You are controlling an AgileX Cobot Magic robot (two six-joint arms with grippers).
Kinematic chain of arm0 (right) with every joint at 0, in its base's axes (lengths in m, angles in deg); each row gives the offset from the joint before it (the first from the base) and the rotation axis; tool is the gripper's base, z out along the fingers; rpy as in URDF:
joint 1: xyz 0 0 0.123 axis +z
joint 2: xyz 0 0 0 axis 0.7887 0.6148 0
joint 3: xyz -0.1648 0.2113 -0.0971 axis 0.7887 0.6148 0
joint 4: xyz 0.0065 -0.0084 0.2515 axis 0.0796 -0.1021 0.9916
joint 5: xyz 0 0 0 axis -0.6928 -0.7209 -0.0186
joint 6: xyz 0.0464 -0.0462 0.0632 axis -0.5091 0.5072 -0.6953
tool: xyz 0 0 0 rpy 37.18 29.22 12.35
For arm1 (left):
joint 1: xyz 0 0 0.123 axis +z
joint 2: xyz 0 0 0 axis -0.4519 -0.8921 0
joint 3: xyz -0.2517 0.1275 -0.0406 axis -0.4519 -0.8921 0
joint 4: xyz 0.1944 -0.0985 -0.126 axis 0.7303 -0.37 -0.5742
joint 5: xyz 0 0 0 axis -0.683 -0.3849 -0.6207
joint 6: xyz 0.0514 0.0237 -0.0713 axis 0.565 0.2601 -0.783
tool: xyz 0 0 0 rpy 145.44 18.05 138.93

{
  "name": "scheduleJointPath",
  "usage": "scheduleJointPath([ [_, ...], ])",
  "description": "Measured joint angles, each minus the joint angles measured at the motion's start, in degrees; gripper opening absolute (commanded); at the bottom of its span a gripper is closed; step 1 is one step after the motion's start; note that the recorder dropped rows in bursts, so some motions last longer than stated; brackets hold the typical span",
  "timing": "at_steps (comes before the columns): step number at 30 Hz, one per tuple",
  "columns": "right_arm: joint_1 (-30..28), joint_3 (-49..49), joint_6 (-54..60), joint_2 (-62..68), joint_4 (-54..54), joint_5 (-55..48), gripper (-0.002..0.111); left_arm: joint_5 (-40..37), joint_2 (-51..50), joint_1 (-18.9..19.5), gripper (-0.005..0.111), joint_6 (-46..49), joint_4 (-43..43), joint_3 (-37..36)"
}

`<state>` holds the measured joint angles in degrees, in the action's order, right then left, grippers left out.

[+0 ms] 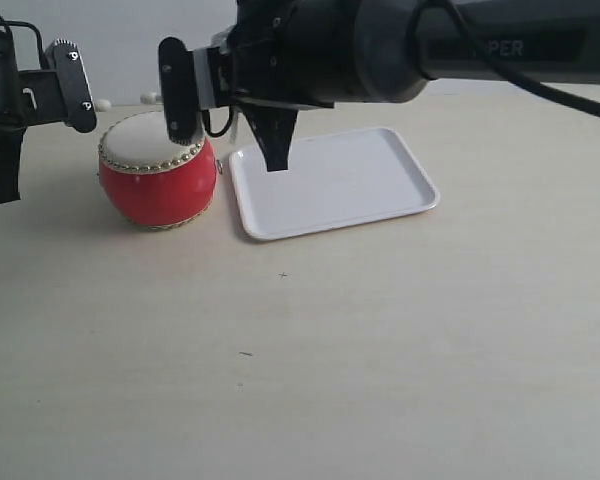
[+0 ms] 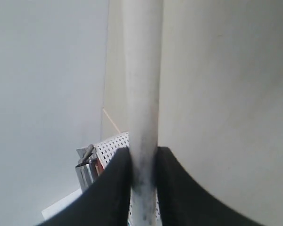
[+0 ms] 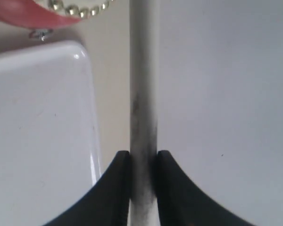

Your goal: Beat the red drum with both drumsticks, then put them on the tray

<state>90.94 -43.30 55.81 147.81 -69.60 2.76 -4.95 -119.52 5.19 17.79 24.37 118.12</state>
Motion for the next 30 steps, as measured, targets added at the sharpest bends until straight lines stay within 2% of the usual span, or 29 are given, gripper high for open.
scheduleJointPath([
  [3,1.6,0.0,-1.0,0.0,-2.4,0.8,0.000,0.0,0.0,-0.8,0.000,0.0,0.4,0.0],
  [12,1.9,0.0,-3.9,0.0,-5.2,-0.2,0.000,-2.1,-0.1,-4.2,0.000,-0.1,3.2,0.0],
  [18,1.9,0.0,-7.3,0.8,-7.4,-3.1,0.000,-6.0,-0.1,-4.3,0.000,-4.3,4.7,0.0],
  [22,1.9,0.0,-11.6,2.1,-3.2,-3.2,0.000,-6.4,-0.1,-4.3,0.000,-10.5,1.0,0.0],
  [30,1.9,0.0,-14.5,5.0,2.7,-5.5,0.000,-6.5,-0.2,-4.3,0.000,-14.8,-10.2,0.0],
])
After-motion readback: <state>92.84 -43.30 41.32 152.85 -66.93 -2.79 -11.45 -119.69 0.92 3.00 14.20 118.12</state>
